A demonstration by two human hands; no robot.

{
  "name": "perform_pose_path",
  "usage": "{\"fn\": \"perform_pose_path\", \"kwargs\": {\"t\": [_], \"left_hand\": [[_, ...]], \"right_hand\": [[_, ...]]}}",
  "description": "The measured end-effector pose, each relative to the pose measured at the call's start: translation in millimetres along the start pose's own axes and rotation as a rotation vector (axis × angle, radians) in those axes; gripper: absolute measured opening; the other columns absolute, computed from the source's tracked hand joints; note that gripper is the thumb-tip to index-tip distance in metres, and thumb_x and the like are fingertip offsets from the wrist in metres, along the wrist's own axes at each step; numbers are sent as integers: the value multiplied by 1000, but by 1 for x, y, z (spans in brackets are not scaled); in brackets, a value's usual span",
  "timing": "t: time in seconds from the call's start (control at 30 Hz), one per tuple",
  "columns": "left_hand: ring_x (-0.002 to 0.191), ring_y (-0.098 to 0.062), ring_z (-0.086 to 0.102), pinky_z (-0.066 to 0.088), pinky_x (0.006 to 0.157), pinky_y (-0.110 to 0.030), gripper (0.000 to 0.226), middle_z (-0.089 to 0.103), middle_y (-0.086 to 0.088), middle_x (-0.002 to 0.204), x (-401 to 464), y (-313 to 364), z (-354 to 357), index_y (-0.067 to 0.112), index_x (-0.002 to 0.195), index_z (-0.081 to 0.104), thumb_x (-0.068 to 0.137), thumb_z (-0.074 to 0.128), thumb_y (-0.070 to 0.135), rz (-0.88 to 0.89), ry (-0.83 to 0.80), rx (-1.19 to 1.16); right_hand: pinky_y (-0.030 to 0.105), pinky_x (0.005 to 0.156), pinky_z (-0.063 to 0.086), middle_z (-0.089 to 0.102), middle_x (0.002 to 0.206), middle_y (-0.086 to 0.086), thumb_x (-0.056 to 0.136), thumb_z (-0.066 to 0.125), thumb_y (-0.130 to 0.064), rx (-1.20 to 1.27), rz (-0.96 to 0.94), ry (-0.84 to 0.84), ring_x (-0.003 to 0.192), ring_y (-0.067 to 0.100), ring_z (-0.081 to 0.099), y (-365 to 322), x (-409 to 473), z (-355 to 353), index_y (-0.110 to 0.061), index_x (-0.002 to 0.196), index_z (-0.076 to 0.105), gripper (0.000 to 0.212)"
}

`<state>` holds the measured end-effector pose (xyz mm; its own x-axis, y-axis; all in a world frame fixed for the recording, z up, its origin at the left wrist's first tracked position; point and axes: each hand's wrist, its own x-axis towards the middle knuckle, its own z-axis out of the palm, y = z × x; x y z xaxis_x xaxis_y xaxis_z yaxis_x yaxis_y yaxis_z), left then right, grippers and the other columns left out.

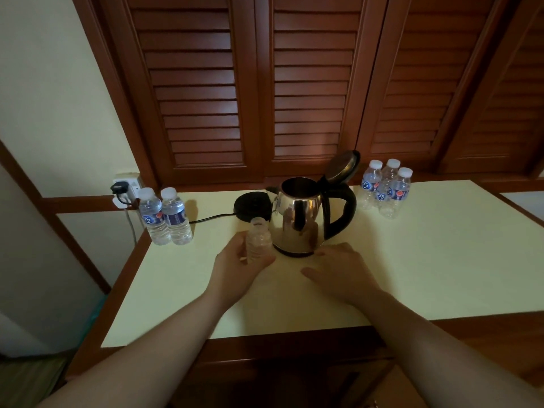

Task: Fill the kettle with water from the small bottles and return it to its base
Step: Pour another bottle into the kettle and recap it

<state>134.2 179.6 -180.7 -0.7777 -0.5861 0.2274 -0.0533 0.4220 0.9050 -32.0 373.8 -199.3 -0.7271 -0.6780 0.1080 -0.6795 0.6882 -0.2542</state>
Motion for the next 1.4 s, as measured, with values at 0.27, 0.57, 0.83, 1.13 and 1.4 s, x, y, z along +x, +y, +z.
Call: {"fn": "perform_pose_path", "kwargs": {"t": [0.27, 0.57, 0.83, 1.13, 1.4], "left_hand": [[84, -3, 69, 50, 63, -14, 41, 74, 17, 102, 65, 54, -29, 30, 124, 67, 86, 82, 31, 199, 19, 85], [122, -11, 55, 43, 105, -33, 74, 61, 9, 133, 131, 71, -52, 44, 147, 50, 80, 77, 62, 294, -193, 512], [104, -19, 53, 41, 92, -32, 77, 46, 9, 98, 155, 81, -62, 47, 150, 46, 82, 79, 56, 311, -299, 770], [103, -19, 50, 43, 93, -36, 79, 41, 11, 99, 165, 101, -74, 46, 151, 45, 81, 79, 58, 357, -343, 895], [102, -20, 51, 48, 94, -41, 80, 45, 3, 105, 168, 113, -83, 48, 151, 44, 79, 76, 64, 384, -347, 962]], "right_hand": [[52, 127, -6, -10, 173, 0, 58, 29, -110, -50, 13, -257, 159, 26, -10, 25, -15, 2, -44, 162, -9, 129], [51, 128, -5, -5, 174, -5, 66, 28, -106, -45, 6, -235, 159, 21, -6, 29, -13, -1, -44, 163, 7, 118], [50, 127, -6, -5, 174, -6, 67, 29, -105, -24, 5, -229, 159, 20, -6, 32, -12, 0, -45, 163, 8, 115], [51, 127, -4, 0, 174, -6, 67, 28, -105, -14, 3, -209, 159, 20, -3, 34, -12, 3, -44, 163, 13, 114], [51, 128, -3, 0, 174, -6, 69, 29, -103, -17, 3, -199, 159, 20, -2, 33, -12, 1, -43, 163, 14, 113]]}}
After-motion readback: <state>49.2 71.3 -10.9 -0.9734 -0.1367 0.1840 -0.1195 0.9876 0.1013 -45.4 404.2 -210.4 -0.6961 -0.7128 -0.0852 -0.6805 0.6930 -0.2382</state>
